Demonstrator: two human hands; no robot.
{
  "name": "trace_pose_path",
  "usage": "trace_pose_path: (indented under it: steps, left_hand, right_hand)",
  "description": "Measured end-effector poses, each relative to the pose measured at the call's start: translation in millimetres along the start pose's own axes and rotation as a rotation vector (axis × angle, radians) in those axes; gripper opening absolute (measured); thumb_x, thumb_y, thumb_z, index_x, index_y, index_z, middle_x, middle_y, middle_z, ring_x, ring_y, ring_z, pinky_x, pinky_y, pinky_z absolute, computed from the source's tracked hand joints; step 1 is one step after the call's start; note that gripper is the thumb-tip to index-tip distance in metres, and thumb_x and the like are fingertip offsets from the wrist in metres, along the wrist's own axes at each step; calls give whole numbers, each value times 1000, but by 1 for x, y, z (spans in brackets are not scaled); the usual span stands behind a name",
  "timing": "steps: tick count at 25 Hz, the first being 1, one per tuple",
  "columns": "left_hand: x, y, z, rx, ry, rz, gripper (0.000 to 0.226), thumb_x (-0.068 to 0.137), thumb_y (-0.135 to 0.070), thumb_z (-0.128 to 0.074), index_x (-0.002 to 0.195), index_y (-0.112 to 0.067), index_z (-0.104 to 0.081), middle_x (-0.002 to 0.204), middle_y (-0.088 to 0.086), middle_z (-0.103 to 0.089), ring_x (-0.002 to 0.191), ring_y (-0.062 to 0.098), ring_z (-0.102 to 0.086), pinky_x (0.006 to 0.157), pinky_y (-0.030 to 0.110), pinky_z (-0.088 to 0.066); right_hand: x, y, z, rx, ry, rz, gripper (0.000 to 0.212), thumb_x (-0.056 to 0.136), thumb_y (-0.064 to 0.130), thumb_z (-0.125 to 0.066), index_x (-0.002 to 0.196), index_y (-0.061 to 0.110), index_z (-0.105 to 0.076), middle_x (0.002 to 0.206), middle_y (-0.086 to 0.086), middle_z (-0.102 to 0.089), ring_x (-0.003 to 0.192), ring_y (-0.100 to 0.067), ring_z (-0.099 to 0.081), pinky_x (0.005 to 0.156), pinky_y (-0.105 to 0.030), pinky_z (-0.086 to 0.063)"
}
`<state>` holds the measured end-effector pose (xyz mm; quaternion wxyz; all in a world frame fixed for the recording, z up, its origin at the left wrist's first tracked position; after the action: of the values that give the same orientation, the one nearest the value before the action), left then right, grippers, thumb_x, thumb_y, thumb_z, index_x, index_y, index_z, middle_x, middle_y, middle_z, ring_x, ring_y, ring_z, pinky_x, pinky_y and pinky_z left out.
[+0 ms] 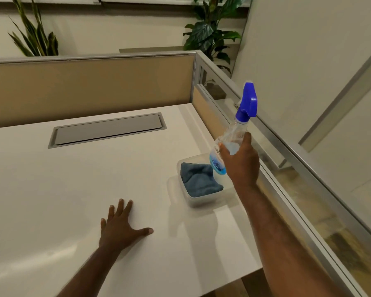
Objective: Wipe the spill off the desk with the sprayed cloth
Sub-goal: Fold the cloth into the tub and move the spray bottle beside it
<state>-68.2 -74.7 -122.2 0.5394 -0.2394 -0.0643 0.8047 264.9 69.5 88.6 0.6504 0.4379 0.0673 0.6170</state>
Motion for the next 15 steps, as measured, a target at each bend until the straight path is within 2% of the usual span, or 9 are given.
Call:
trace_pose_path:
  steps: [4, 8, 15]
  left_hand:
    - [0, 0, 0, -15, 3, 2, 131, 47, -91, -56, 152, -33, -3, 163, -5, 6, 149, 24, 8, 118, 55, -5]
    - [-1, -1, 1, -18, 11, 8, 132, 46, -91, -57, 152, -33, -3, 163, -5, 6, 149, 23, 8, 118, 55, -4]
    - [-2, -2, 4, -27, 9, 7, 131, 47, -88, -60, 152, -33, -3, 163, -5, 6, 149, 22, 8, 118, 54, -4]
  right_hand:
    - [-3, -34, -12, -54, 63, -64, 63, 82, 46, -69, 129, 13, -43, 113, -11, -67, 95, -25, -69, 75, -38, -59]
    - [-12, -57, -32, -53, 157, -99, 61, 83, 42, -69, 128, 11, -43, 116, -12, -66, 99, -26, -68, 80, -36, -56]
    - [-17, -84, -40, 1, 156, -184, 61, 81, 35, -73, 129, 10, -44, 124, -13, -62, 109, -28, -64, 86, -41, -55]
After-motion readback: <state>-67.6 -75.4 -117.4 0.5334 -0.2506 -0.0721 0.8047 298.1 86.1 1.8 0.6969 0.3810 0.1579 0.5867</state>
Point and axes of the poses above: each hand's wrist, its own x-axis towards the middle knuckle, its own z-axis out of the back of the hand, y = z × x, the point moved 7 cm from there along x, towards the middle knuckle
